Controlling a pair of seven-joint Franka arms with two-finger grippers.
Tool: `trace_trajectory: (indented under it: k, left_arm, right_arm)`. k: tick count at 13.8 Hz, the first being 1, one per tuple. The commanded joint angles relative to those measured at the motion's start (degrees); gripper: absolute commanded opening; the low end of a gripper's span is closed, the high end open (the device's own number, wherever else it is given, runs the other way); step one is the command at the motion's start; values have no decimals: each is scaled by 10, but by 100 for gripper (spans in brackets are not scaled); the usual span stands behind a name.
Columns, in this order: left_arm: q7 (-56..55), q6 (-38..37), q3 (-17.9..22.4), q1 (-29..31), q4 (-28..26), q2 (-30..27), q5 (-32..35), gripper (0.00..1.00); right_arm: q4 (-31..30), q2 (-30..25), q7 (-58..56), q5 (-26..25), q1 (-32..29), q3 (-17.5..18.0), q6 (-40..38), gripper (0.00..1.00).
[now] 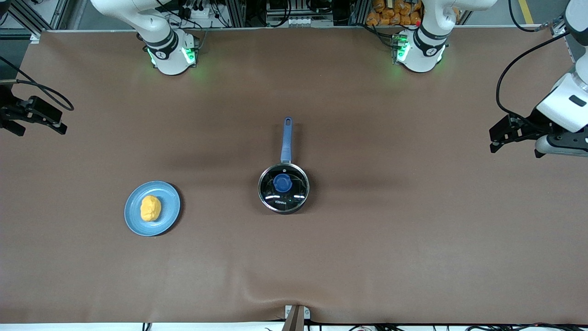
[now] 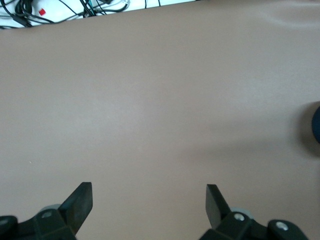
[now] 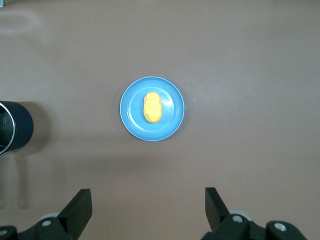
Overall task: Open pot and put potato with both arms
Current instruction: 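Reach the right gripper to the potato while the left gripper reaches the lid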
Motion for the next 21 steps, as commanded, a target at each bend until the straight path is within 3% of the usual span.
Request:
trace_trajectory:
  k: [1, 6, 9, 15, 18, 21]
  left_arm:
    - [-19, -16, 2, -5, -6, -18, -10, 100]
    - [-17, -16, 2, -6, -7, -17, -11, 100]
    - [-15, -16, 2, -6, -7, -17, -11, 100]
    - [-38, -16, -4, -40, -6, -13, -12, 100]
    - [-149, -15, -8, -100, -5, 2, -12, 100]
    - [-230, 5, -46, -127, -1, 32, -47, 100]
  right_arm:
    - [-20, -20, 14, -14, 5, 3, 4, 100]
    - [-31, -11, 14, -14, 7, 4, 23, 100]
    - [-95, 15, 15, -13, 23, 6, 127, 100]
    - [-129, 176, 12, 22, 21, 7, 308, 100]
    - [-129, 256, 8, 48, 12, 7, 374, 100]
    - [-130, 297, 6, 76, 13, 8, 400, 100]
